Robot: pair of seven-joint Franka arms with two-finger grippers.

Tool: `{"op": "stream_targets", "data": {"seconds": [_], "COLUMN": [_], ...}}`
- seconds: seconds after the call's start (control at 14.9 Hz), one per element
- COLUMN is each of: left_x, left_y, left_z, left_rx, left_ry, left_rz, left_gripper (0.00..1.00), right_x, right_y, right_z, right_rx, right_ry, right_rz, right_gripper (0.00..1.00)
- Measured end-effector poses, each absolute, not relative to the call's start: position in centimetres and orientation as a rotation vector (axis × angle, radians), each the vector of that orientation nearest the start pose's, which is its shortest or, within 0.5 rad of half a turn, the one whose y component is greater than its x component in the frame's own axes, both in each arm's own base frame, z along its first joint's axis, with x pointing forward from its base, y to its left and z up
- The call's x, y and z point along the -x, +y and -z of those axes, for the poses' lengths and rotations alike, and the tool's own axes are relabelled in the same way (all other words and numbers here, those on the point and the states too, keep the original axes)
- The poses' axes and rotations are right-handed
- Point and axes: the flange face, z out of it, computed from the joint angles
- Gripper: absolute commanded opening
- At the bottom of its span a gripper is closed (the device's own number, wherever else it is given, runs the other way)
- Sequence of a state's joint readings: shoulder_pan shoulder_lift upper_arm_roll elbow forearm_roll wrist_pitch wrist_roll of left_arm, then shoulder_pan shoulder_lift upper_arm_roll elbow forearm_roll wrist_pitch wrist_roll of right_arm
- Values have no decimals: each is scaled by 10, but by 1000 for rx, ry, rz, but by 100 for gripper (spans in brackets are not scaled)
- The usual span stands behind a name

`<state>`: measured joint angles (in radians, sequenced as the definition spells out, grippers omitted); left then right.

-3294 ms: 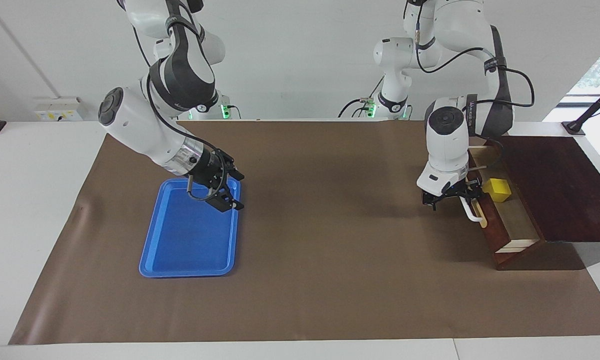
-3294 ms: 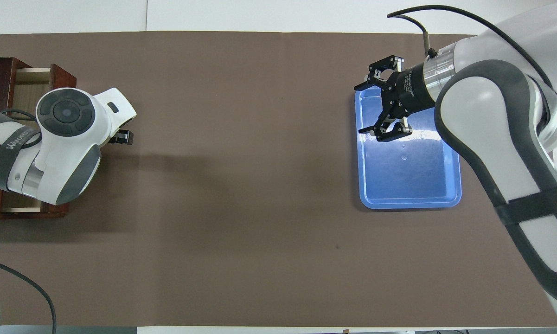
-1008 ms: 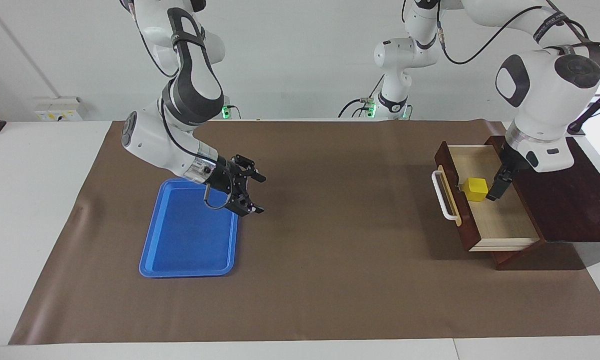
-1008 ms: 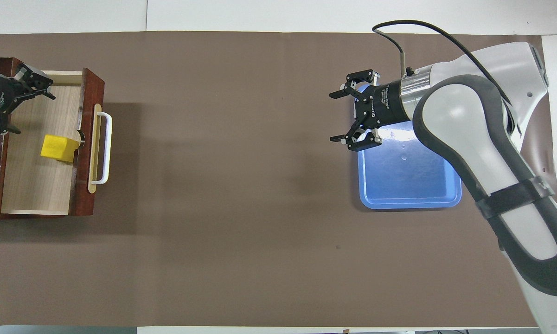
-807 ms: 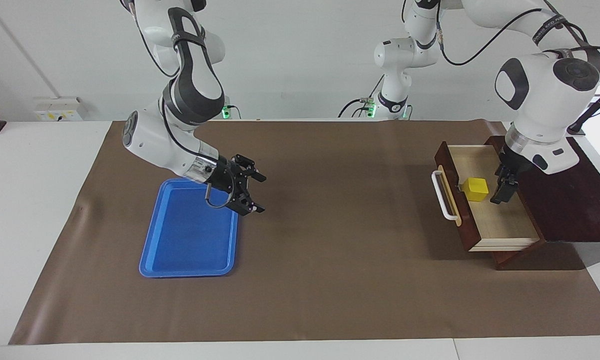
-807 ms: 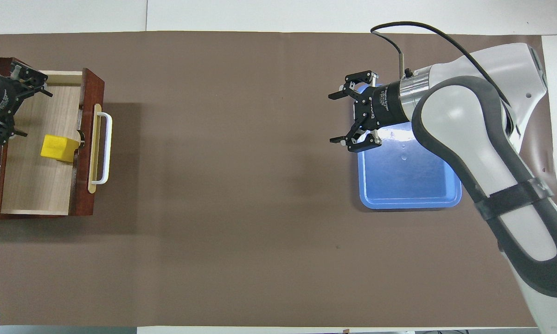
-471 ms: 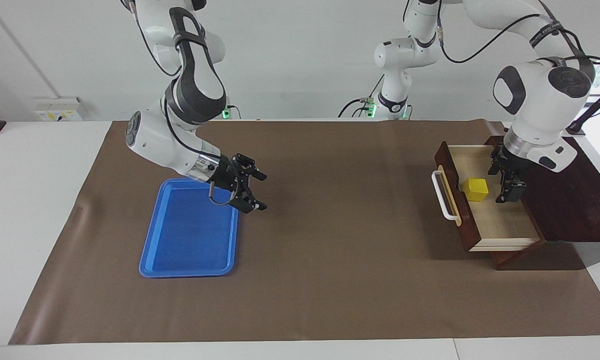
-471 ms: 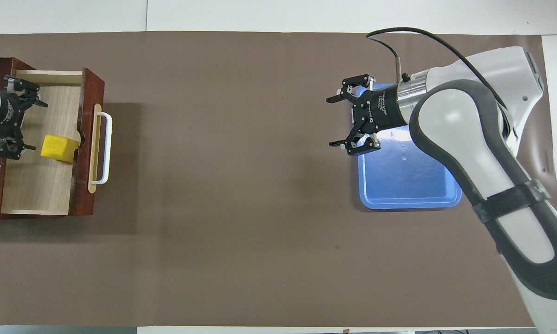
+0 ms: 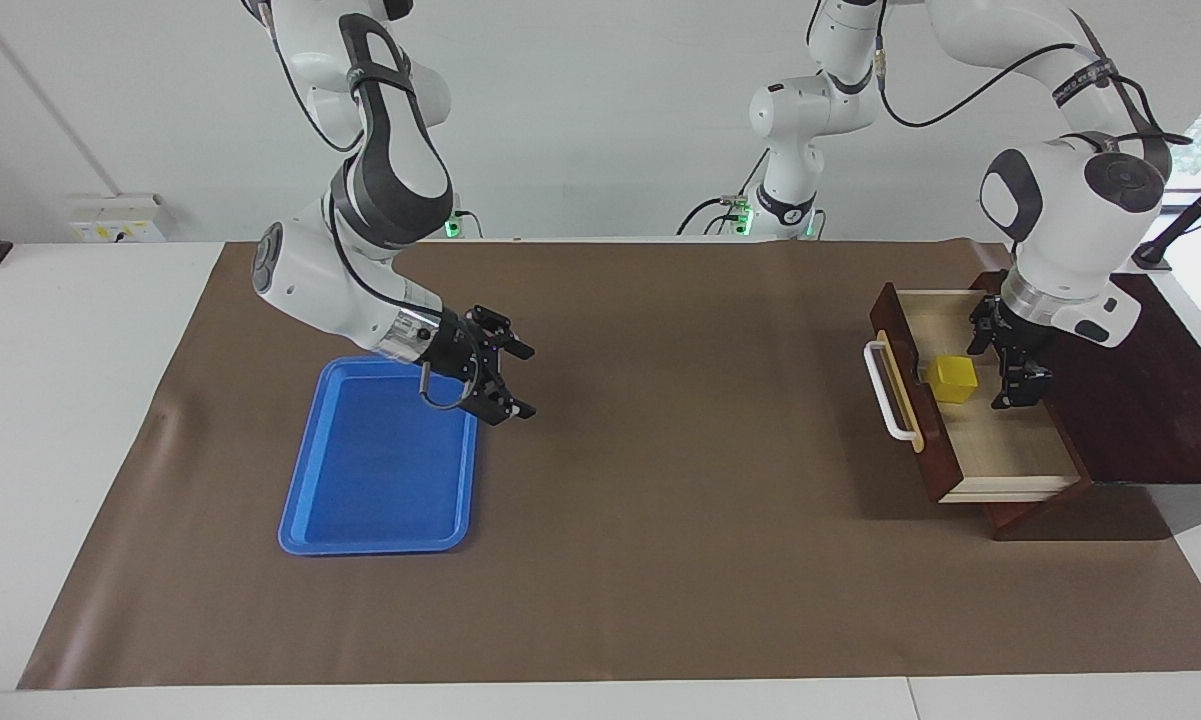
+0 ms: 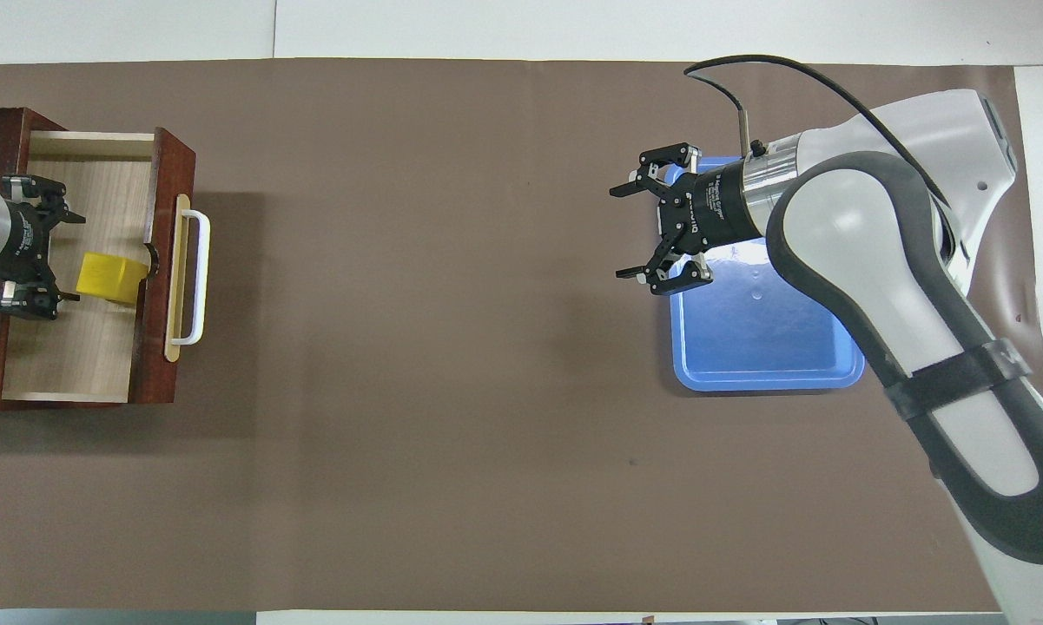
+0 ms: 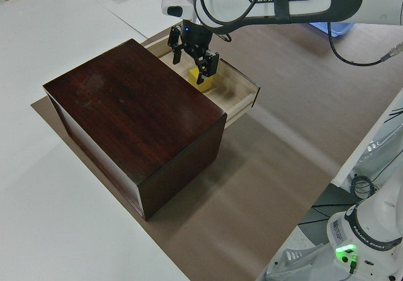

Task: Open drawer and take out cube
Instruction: 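Release the handle and grasp the yellow cube with the left gripper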

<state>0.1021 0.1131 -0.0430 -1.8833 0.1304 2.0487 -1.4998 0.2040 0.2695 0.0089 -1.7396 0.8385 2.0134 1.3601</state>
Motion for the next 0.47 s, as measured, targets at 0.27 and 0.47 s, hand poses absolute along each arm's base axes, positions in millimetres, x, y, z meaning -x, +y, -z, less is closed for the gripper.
{"op": "stream_targets", "data": {"seconds": [0.27, 0.47], "left_x": [-590, -588], "left_y": [37, 36], "left_z": [-442, -437], "left_rx": [2189, 2184], "left_ry": [-2170, -2167], "left_rz": [159, 147], "left_gripper": [100, 78], "right_x": [-618, -617], "right_y": [178, 178], "right_z": [-437, -436], "right_rx": [1821, 1821], "right_ry": [1738, 1740], "right_rz": [-707, -710], "right_gripper": [100, 100]}}
